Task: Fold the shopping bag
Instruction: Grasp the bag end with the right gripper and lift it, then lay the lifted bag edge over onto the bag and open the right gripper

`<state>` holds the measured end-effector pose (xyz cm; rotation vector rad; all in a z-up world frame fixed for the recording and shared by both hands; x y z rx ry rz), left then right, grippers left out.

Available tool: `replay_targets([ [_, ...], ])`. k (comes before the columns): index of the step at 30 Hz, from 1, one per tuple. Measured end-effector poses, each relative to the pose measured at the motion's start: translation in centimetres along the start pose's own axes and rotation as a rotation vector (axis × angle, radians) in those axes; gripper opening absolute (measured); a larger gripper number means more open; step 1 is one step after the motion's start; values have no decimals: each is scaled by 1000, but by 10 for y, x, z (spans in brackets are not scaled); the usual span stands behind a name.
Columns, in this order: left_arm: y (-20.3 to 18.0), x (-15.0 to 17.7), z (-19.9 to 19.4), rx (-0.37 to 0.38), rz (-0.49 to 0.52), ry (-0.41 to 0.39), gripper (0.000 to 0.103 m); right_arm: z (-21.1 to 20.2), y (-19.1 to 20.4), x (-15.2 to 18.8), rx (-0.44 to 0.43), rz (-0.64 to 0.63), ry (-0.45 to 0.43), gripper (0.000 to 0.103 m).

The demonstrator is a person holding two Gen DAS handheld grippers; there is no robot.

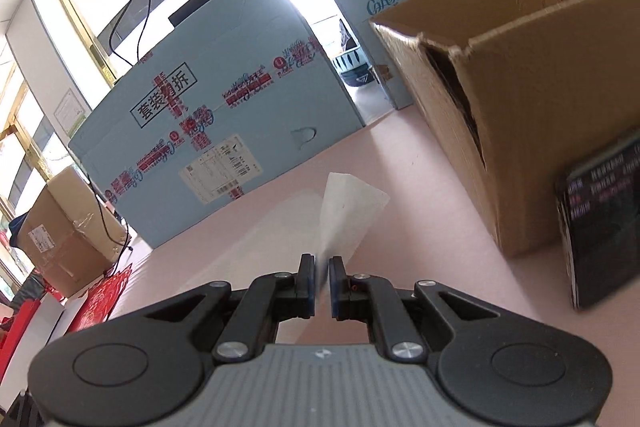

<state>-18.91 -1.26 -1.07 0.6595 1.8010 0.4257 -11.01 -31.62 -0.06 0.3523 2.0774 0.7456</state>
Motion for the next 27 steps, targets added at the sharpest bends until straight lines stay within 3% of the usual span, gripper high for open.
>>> replay_targets([
  [3, 10, 5, -7, -35, 6, -14, 89, -6, 7, 21, -45, 19, 76, 8],
  [7, -4, -5, -13, -4, 74, -70, 89, -12, 14, 39, -129, 8, 178, 15],
  [8, -10, -8, -12, 11, 104, -91, 89, -14, 16, 41, -127, -18, 195, 20],
  [10, -18, -13, -10, 34, 146, -123, 89, -21, 18, 42, -94, -58, 192, 50],
  [14, -21, -19, 0, 59, 166, -136, 89, -50, 20, 36, 4, -219, 86, 62],
  [16, -23, -20, 1, 75, 176, -141, 89, -58, 21, 34, 44, -321, 46, 73],
  [22, -33, -32, 4, 181, 176, -193, 89, -50, 28, 37, 47, -576, 132, 81],
  [24, -31, -41, 5, 243, 123, -218, 89, -48, 34, 41, 46, -661, 151, 81],
  [27, -25, -54, 13, 239, 11, -227, 89, -50, 42, 45, 38, -705, 114, 82],
])
Point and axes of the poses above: each gripper's, at about its wrist camera, not at the fingertips, and z roughly the way its jaws point, y to its left, x to its underside, the point moved 2 cm from there along z, roughly the way its jaws point, and after that the axes turned 7 degrees about -x, right-handed, at the moved point
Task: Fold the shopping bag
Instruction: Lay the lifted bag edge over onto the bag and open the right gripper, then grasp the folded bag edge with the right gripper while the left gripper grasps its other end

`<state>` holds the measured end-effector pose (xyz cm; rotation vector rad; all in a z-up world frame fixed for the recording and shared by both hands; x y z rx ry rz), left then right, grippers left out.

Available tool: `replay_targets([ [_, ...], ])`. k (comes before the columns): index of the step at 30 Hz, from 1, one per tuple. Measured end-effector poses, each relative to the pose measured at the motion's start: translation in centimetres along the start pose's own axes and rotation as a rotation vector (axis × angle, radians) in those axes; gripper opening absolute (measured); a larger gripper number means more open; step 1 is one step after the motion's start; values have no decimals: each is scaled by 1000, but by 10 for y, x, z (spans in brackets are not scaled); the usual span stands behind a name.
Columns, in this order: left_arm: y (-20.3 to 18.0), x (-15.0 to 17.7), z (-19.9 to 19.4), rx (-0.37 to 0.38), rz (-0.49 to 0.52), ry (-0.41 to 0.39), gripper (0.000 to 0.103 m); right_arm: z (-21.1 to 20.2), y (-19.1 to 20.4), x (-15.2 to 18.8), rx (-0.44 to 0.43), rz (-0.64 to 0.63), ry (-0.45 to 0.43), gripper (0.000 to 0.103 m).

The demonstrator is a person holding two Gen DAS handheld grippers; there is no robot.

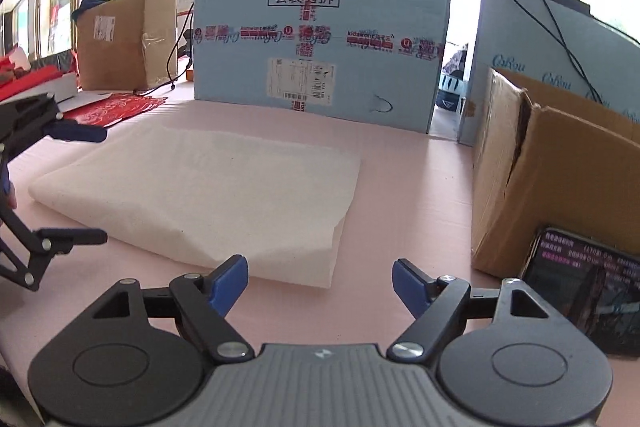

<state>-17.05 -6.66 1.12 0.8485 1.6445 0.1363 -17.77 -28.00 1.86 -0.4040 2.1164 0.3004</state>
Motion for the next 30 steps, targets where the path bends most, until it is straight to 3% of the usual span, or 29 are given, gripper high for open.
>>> replay_targets([
  [4, -7, -3, 19, -62, 61, 60, 89, 6, 9, -9, -1, 4, -69, 83],
  [8, -19, 3, 32, -61, 124, 139, 89, 20, 30, -13, 1, -107, -60, 83],
  [13, -14, 3, 35, -61, 78, 167, 91, 34, 49, -14, -30, -203, 3, 83],
  [18, -12, 6, 36, -58, 46, 172, 93, 41, 41, -9, 59, -199, 81, 84],
  [23, -7, 7, 39, -43, 14, 185, 95, 30, 12, 1, 174, -149, 101, 94],
  [30, -5, 8, 39, -36, -6, 190, 96, 16, -6, 5, 267, -176, 126, 93],
])
Point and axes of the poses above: each gripper's, at about its wrist camera, not at the fingertips, and z roughly the way its jaws point, y to its left, x to its underside, the point moved 2 cm from there along z, roughly the way its jaws point, and after that the axes turned 7 degrees about -x, right-handed, at the moved point
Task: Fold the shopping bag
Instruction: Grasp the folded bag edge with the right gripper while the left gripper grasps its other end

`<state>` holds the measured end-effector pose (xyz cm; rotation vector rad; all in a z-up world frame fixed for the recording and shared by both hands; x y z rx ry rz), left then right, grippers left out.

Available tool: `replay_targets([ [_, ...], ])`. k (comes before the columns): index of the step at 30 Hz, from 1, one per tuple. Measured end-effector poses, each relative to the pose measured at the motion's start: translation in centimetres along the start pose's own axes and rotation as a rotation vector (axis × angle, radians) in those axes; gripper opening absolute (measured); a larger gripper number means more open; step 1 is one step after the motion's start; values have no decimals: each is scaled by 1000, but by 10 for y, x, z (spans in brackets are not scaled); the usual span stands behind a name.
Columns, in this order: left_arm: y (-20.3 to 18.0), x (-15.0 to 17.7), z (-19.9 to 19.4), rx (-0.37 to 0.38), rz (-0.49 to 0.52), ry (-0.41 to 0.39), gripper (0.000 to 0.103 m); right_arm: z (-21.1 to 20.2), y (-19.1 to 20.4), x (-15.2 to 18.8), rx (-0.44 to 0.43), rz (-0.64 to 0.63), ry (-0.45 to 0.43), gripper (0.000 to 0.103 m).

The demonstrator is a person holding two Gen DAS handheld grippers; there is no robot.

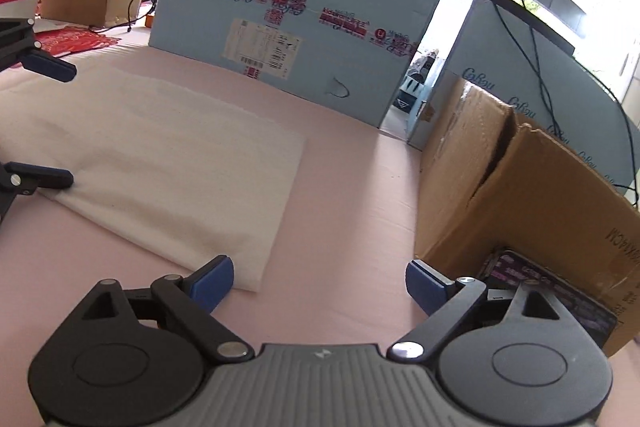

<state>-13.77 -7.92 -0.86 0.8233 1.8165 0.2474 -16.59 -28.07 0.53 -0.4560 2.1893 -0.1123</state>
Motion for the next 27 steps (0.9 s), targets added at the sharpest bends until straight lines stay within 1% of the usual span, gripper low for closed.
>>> replay_targets([
  [2, 2, 0, 2, 9, -16, 5, 97, -6, -7, 2, -9, -1, 2, 93],
  [4, 5, 1, 4, 23, -42, 16, 98, -11, -9, 3, -4, -28, 10, 93],
  [7, 12, 2, 8, 50, -82, 34, 100, -10, -3, 7, 20, -141, 41, 93],
  [9, 15, 3, 10, 65, -104, 44, 100, -8, 8, 8, 35, -234, 32, 93],
  [12, 18, 4, 12, 82, -129, 54, 101, -4, 31, 7, 49, -457, -34, 92],
  [16, 19, 4, 12, 90, -141, 59, 101, -1, 54, 6, -9, -717, -130, 82],
  [17, 20, 4, 12, 93, -144, 60, 101, -1, 60, 6, -20, -791, -160, 82],
  [21, 21, 3, 13, 101, -155, 64, 102, -3, 76, 6, -43, -1012, -243, 80],
  [23, 21, 3, 13, 105, -160, 67, 102, -2, 82, 5, -70, -1107, -265, 76],
  [25, 22, 3, 13, 109, -166, 69, 102, 0, 88, 5, -113, -1190, -261, 62],
  [26, 22, 3, 13, 111, -168, 70, 102, 0, 91, 6, -136, -1231, -256, 58],
  [27, 24, 6, 16, 112, -170, 71, 102, 1, 93, 6, -157, -1262, -246, 51],
])
Point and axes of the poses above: each gripper's, at about its wrist camera, not at the fingertips, and z roughly the way its jaws point, y to its left, x to its underside, the point moved 2 cm from there along z, roughly the way its jaws point, and after that the axes turned 7 degrees about -x, right-handed, at the moved point
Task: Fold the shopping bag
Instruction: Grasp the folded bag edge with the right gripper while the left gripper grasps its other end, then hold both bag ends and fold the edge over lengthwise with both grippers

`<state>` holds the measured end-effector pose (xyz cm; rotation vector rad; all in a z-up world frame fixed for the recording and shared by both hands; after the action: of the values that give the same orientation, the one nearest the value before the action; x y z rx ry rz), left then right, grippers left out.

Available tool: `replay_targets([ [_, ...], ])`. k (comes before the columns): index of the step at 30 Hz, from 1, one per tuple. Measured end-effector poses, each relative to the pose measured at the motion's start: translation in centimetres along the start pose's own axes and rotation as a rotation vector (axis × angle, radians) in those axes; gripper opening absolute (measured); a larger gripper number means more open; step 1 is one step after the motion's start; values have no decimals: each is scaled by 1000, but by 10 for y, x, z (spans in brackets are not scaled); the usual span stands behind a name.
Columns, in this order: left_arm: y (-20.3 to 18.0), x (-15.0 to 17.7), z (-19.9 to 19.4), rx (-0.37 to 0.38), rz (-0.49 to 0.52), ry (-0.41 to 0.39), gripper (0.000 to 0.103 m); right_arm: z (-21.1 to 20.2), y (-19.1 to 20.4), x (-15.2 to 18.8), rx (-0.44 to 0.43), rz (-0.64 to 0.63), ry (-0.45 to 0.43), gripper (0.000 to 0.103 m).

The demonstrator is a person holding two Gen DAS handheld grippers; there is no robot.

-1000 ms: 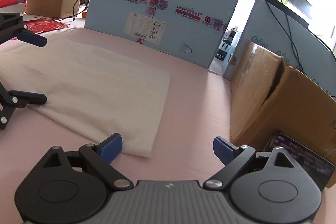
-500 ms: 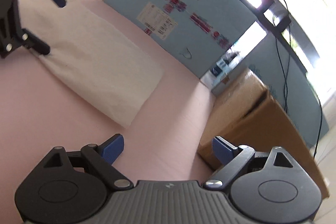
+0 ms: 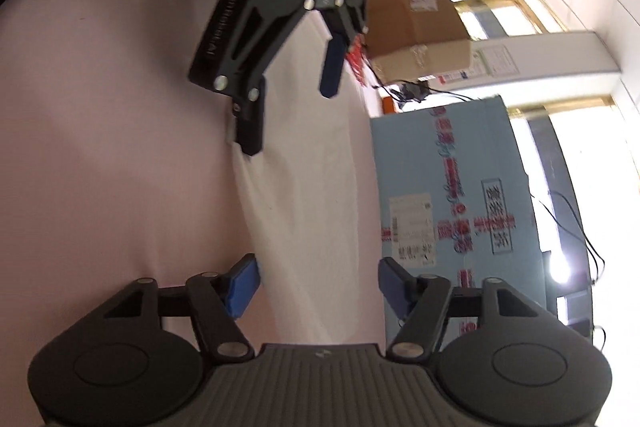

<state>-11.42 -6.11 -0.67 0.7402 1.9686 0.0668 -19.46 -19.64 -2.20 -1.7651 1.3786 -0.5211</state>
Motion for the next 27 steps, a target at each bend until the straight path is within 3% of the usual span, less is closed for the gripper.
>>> replay_targets([
  [6, -4, 0, -6, -8, 61, -41, 102, 4, -1, 0, -108, 42, 21, 16],
  [12, -14, 1, -38, 96, 174, -212, 102, -3, -18, 4, -150, 217, -14, 13],
  [15, -17, 2, -44, 133, 223, -226, 99, -10, -35, 12, -163, 347, -41, 10],
  [17, -18, 5, -44, 141, 267, -201, 83, -16, -43, 17, -179, 415, -53, 9],
  [19, -11, 8, -44, 154, 281, -163, 46, -25, -50, 22, -210, 484, -64, 9],
  [23, 1, 17, -55, 243, 306, -97, 36, -40, -58, 33, -291, 592, -52, 9],
  [27, 20, 28, -57, 336, 238, -23, 27, -40, -53, 41, -451, 676, -54, 9],
])
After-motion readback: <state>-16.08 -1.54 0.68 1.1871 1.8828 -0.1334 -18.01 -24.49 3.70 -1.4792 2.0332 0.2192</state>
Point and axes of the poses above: each gripper's, at about its wrist camera, not at the fingertips, and z roughly the way its jaws point, y to its left, x to its underside, the point moved 2 cm from there along z, roughly the way its jaws point, and after that the axes turned 7 degrees about -x, right-handed, at the moved point
